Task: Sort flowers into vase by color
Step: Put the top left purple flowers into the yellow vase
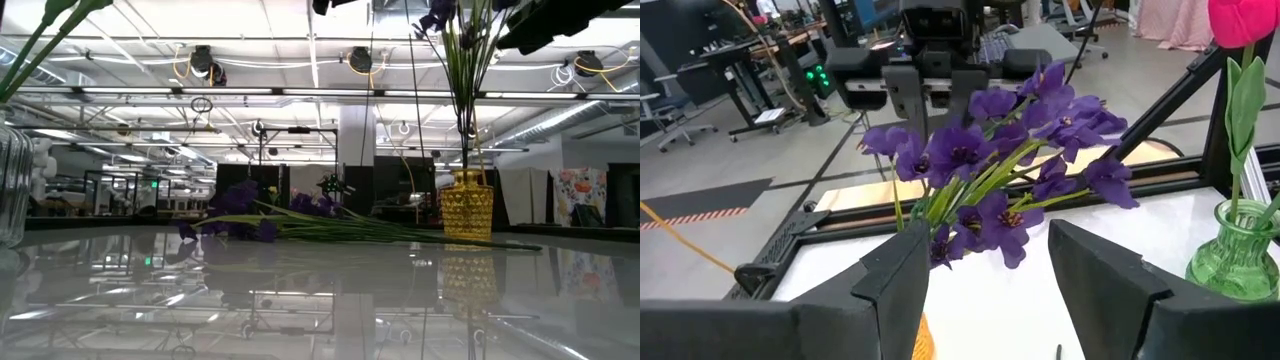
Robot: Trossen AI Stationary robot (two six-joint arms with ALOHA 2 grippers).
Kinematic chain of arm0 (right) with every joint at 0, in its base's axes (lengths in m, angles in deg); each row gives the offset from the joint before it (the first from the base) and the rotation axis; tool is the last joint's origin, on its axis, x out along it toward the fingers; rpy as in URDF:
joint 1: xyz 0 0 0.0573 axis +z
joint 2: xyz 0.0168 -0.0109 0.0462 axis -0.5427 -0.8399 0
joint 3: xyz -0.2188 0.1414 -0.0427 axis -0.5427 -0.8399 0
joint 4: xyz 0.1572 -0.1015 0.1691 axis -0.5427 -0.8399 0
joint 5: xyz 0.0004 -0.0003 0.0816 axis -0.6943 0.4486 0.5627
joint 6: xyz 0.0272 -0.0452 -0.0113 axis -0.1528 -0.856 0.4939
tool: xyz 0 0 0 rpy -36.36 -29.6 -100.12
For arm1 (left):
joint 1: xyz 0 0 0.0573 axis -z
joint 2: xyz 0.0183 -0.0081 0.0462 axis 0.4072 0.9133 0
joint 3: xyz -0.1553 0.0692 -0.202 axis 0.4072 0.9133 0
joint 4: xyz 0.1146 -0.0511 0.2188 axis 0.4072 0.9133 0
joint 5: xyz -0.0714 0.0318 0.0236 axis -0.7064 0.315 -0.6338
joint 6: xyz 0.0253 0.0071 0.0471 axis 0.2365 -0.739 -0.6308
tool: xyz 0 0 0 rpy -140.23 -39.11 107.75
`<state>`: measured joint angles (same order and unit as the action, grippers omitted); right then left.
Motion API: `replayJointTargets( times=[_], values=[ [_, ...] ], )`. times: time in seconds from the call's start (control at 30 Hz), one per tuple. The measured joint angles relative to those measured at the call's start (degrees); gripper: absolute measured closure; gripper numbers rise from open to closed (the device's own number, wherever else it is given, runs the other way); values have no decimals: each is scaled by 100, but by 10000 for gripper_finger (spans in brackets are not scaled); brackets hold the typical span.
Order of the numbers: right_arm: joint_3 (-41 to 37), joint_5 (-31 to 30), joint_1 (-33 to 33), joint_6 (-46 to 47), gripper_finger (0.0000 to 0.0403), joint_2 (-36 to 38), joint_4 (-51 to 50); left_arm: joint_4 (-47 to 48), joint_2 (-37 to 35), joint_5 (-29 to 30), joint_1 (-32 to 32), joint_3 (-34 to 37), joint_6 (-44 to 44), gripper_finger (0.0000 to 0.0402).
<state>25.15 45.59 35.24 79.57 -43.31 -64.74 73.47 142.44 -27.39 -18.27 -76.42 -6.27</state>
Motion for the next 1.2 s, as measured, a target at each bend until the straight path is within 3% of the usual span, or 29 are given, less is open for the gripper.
replayJointTargets(
  times=[0.23,0.47,0.77,0.93,1.2],
  values=[
    [0,189,59,158,251,-1,-126,140,0,150,0,0,-2,192],
    [4,210,438,-628,227,-66,498,142,0,197,-7,0,-2,192],
    [4,117,721,-906,199,-666,775,138,0,197,-7,0,-6,192],
    [4,-49,717,-967,233,-892,1004,138,0,197,-7,0,-5,192],
    [4,-146,717,-715,378,-821,682,138,0,197,-7,0,-5,192]
  ],
)
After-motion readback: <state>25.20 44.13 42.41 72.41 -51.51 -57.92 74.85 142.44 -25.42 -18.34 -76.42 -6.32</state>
